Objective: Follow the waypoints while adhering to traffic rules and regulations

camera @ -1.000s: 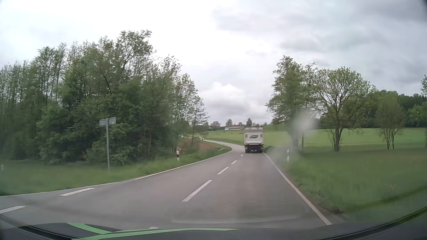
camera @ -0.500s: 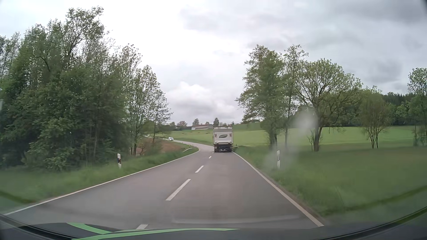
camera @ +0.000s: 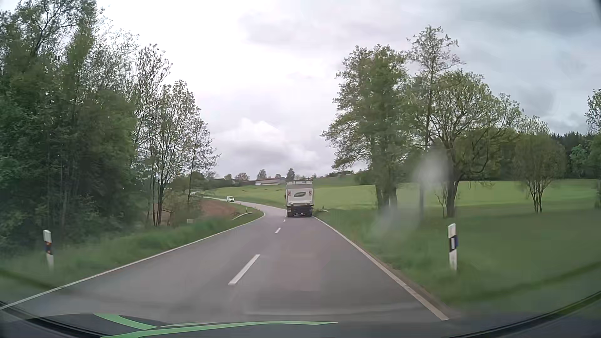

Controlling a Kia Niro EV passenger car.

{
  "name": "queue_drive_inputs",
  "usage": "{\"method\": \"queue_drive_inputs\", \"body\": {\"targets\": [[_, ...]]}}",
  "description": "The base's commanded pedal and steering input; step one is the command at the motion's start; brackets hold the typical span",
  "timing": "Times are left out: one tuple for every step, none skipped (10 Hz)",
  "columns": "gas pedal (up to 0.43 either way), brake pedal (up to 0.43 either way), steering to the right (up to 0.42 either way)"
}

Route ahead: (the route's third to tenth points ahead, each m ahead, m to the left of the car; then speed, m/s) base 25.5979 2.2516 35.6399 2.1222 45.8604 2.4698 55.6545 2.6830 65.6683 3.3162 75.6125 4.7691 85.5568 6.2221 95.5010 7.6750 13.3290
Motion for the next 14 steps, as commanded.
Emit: {"method": "queue_drive_inputs", "body": {"targets": [[0.409, 0.000, 0.005], [0.421, 0.000, 0.005], [0.421, 0.000, 0.005], [0.421, 0.000, 0.005], [0.421, 0.000, 0.005], [0.421, 0.000, 0.004], [0.421, 0.000, 0.003], [0.421, 0.000, 0.002], [0.421, 0.000, 0.002], [0.409, 0.000, 0.001], [0.409, 0.000, 0.000], [0.398, 0.000, -0.002], [0.398, 0.000, -0.002], [0.390, 0.000, -0.003]]}}
